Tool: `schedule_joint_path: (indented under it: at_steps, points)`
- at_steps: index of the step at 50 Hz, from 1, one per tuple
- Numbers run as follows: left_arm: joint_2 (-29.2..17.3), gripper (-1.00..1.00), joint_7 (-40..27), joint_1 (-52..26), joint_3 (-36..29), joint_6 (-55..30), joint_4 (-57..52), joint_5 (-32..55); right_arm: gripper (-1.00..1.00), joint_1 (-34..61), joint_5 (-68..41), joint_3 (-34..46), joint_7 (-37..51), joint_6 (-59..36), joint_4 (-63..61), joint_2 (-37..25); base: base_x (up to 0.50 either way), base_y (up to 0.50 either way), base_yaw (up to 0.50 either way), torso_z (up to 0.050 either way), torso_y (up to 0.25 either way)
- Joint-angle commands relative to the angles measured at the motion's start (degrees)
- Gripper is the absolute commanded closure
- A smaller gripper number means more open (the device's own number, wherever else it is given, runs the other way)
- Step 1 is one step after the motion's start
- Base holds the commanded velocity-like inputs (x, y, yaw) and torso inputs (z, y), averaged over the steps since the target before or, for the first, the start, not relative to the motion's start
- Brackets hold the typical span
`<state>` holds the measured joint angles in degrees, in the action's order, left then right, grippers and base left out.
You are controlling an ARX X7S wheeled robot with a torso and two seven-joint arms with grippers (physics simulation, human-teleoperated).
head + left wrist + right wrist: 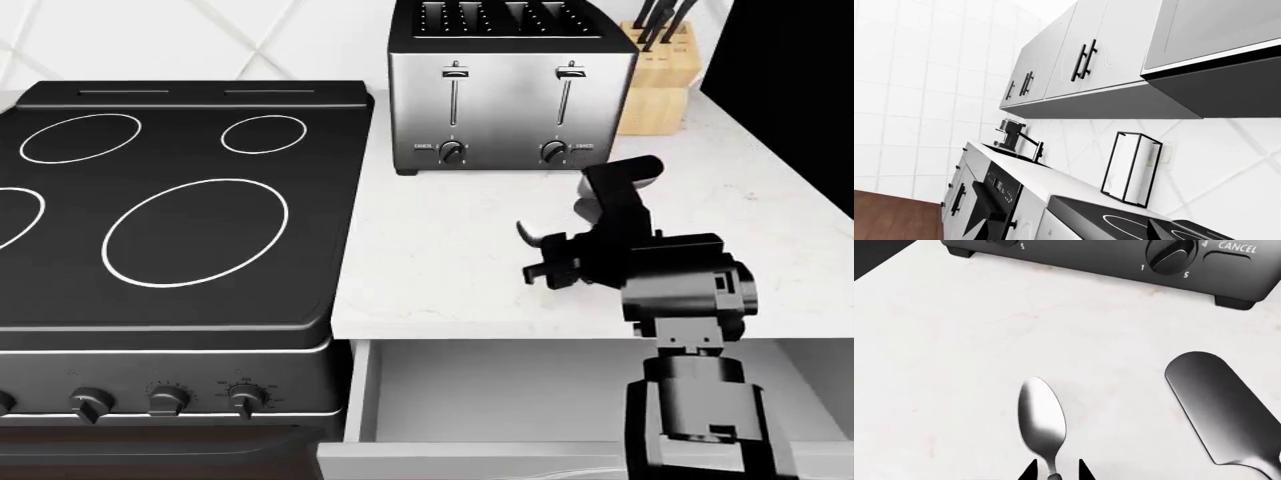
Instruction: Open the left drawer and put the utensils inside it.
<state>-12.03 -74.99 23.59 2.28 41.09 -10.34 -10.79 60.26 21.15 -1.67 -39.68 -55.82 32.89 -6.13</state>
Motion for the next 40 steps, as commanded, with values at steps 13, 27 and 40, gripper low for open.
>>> schedule_joint_path:
  at_steps: [13,27,40]
  points:
    - [-0.1,-1.00,0.0,0.1,0.0,0.5,0.2,0.2,1.00,-3.6,5.0,4.2,-0.2,-1.7,-4.3,-0.9,0.00,0.00,0.00,0.000,0.000]
    - [0.0,-1.00,-0.1,0.2,0.2,0.6,-0.2,0.1,1.00,-2.7,3.8,3.6,-2.1,-3.0,-14.2,-1.0,0.00,0.00,0.00,0.000,0.000]
    - [0.0,-1.00,-0.1,0.3,0.2,0.7,-0.5,0.0,1.00,-5.2,5.8,9.2,-6.8,-6.7,-23.8,-3.1,0.00,0.00,0.00,0.000,0.000]
